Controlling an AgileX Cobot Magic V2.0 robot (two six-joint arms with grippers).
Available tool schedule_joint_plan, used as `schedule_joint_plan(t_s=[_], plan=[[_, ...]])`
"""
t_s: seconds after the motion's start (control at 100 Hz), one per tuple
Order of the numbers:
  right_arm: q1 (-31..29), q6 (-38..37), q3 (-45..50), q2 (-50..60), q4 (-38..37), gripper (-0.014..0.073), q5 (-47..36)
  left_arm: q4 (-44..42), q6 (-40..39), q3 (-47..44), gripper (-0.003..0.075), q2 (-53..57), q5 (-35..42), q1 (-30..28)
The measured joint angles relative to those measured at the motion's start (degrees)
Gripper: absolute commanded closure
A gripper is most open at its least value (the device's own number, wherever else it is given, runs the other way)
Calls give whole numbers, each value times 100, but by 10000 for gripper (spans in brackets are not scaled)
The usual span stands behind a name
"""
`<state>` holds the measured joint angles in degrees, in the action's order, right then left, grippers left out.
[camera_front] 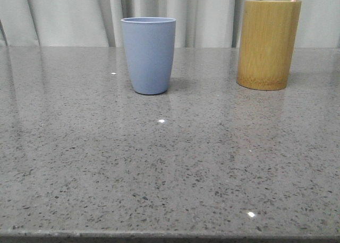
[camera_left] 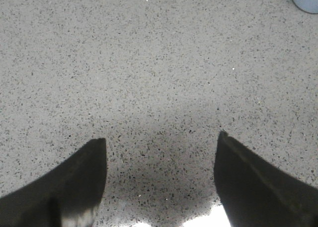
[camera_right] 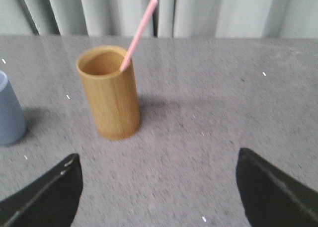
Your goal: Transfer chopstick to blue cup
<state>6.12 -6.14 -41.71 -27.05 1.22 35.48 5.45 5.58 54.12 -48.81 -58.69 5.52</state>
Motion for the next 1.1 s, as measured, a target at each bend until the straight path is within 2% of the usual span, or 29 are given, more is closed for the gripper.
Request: schedule_joint_plan(t_s=[0.45,0.72,1.1], plan=[[0,0,0,-1864,293,-30,-2711,0,0,-2,272,0,85,0],[0,-15,0,-2925,482,-30,-4036,0,0,-2,272,0,107,0],[0,-788,0,-4138,511,-30,-5593,0,0,-2,272,0,109,0]])
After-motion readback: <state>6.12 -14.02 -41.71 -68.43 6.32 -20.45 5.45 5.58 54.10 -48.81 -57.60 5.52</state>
